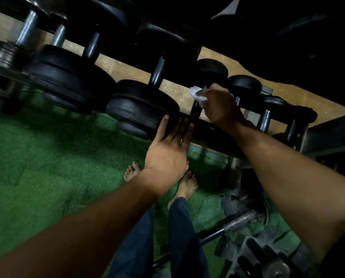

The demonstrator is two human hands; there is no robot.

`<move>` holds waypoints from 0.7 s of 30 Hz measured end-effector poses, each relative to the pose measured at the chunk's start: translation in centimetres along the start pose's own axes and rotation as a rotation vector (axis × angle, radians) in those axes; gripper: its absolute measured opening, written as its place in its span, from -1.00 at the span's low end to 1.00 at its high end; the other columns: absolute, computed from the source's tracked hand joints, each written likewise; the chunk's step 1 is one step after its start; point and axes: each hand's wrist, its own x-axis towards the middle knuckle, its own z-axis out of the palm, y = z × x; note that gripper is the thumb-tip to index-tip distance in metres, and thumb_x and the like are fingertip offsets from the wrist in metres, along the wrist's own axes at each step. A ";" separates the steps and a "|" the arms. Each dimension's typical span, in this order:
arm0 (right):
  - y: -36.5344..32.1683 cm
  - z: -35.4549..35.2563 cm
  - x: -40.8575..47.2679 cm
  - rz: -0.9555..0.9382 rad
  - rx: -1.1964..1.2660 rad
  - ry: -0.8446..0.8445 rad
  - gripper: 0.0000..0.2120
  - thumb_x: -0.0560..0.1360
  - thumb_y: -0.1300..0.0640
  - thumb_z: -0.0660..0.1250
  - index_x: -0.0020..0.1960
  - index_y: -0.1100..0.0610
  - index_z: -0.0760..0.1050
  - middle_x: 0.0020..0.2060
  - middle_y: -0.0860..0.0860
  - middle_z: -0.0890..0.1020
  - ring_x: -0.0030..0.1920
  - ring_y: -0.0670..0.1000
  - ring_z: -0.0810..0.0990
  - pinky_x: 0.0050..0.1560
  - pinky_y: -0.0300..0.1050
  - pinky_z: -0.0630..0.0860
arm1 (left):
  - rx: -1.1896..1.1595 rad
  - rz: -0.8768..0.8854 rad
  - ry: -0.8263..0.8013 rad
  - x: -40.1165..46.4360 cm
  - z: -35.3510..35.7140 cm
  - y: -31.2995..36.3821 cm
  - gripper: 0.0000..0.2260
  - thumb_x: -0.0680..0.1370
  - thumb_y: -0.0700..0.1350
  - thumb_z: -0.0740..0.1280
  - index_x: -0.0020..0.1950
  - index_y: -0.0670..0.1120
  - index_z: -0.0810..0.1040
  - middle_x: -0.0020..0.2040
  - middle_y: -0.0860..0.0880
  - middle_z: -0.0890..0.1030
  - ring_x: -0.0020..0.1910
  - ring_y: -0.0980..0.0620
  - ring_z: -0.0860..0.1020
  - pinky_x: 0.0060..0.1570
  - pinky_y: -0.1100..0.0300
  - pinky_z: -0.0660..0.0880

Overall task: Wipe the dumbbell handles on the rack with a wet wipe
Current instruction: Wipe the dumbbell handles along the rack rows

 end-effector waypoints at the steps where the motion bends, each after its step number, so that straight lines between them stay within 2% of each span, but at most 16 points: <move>1: 0.1 0.2 0.1 0.033 -0.015 0.039 -0.69 0.61 0.02 0.23 0.28 0.00 0.59 -0.01 0.08 0.54 -0.04 0.15 0.58 -0.04 -0.14 0.44 | 0.002 0.001 0.002 0.0 0.0 0.0 -0.20 0.66 0.19 0.08 0.63 -0.18 -0.32 0.65 -0.21 -0.24 0.64 -0.12 -0.24 0.35 -0.25 -0.59; 4: 0.0 0.9 0.2 -0.011 -0.105 0.002 -0.62 0.57 0.20 0.25 0.35 -0.02 0.55 0.05 0.15 0.56 0.06 0.29 0.59 0.03 0.01 0.56 | 0.001 -0.002 0.011 0.0 0.1 -0.1 -0.20 0.66 0.19 0.09 0.63 -0.18 -0.30 0.65 -0.21 -0.23 0.64 -0.12 -0.24 0.35 -0.25 -0.60; 6: 0.2 0.9 0.0 -0.034 -0.104 -0.044 -0.59 0.57 0.16 0.22 0.38 -0.08 0.51 0.10 0.14 0.57 0.10 0.26 0.60 0.07 0.01 0.57 | -0.008 -0.008 0.016 0.0 0.2 0.0 -0.20 0.65 0.18 0.10 0.64 -0.18 -0.30 0.66 -0.20 -0.21 0.64 -0.11 -0.24 0.33 -0.24 -0.63; 8: 0.4 0.8 -0.2 -0.031 -0.090 -0.007 -0.61 0.60 0.08 0.18 0.40 -0.12 0.45 -0.01 0.07 0.56 -0.04 0.12 0.58 -0.02 -0.09 0.52 | -0.010 -0.009 0.009 0.1 0.1 0.0 -0.19 0.65 0.18 0.10 0.64 -0.18 -0.30 0.66 -0.20 -0.22 0.64 -0.11 -0.24 0.32 -0.24 -0.63; 10: 0.6 0.9 0.1 0.026 -0.077 0.092 -0.66 0.55 0.13 0.25 0.31 -0.04 0.53 -0.08 0.04 0.56 -0.11 0.08 0.57 -0.10 -0.13 0.49 | -0.009 -0.010 0.007 0.1 0.1 0.0 -0.19 0.65 0.19 0.10 0.63 -0.17 -0.31 0.66 -0.20 -0.22 0.64 -0.10 -0.24 0.33 -0.25 -0.62; 13: 0.9 1.8 1.0 0.174 -0.054 0.173 -0.68 0.47 0.16 0.33 0.20 0.12 0.63 0.05 0.14 0.69 0.07 0.18 0.65 0.06 -0.09 0.51 | -0.007 -0.010 0.011 0.0 0.1 0.0 -0.19 0.65 0.20 0.10 0.63 -0.17 -0.31 0.66 -0.20 -0.23 0.64 -0.10 -0.24 0.33 -0.25 -0.62; 15: 0.6 1.9 1.1 0.233 -0.011 0.217 -0.70 0.44 0.16 0.37 0.15 0.15 0.66 0.07 0.13 0.70 0.08 0.15 0.66 0.03 -0.14 0.48 | -0.008 -0.012 0.012 0.0 0.1 0.0 -0.19 0.65 0.20 0.10 0.64 -0.17 -0.31 0.66 -0.20 -0.22 0.64 -0.10 -0.24 0.33 -0.24 -0.63; 18: -0.5 1.2 0.5 0.407 0.182 0.155 -0.71 0.44 0.15 0.46 0.15 0.17 0.65 0.10 0.14 0.69 0.12 0.13 0.64 0.04 -0.18 0.45 | -0.002 -0.010 0.009 0.0 0.2 0.0 -0.18 0.65 0.21 0.10 0.63 -0.17 -0.31 0.66 -0.20 -0.23 0.64 -0.10 -0.24 0.34 -0.25 -0.62; 19: -0.4 1.1 0.4 0.508 0.317 0.102 -0.69 0.41 0.15 0.48 0.14 0.18 0.64 0.08 0.13 0.67 0.09 0.12 0.64 0.06 -0.14 0.49 | -0.002 -0.010 0.015 0.0 0.2 0.1 -0.19 0.65 0.21 0.10 0.64 -0.18 -0.31 0.66 -0.20 -0.22 0.64 -0.10 -0.24 0.36 -0.25 -0.60; 21: -0.3 1.2 0.2 0.684 0.611 -0.021 -0.71 0.23 0.14 0.49 -0.07 0.16 0.58 -0.08 0.16 0.66 -0.04 0.17 0.70 -0.07 0.07 0.61 | -0.003 -0.011 0.027 -0.1 0.3 0.1 -0.19 0.65 0.20 0.10 0.64 -0.18 -0.30 0.66 -0.20 -0.21 0.64 -0.11 -0.23 0.37 -0.26 -0.59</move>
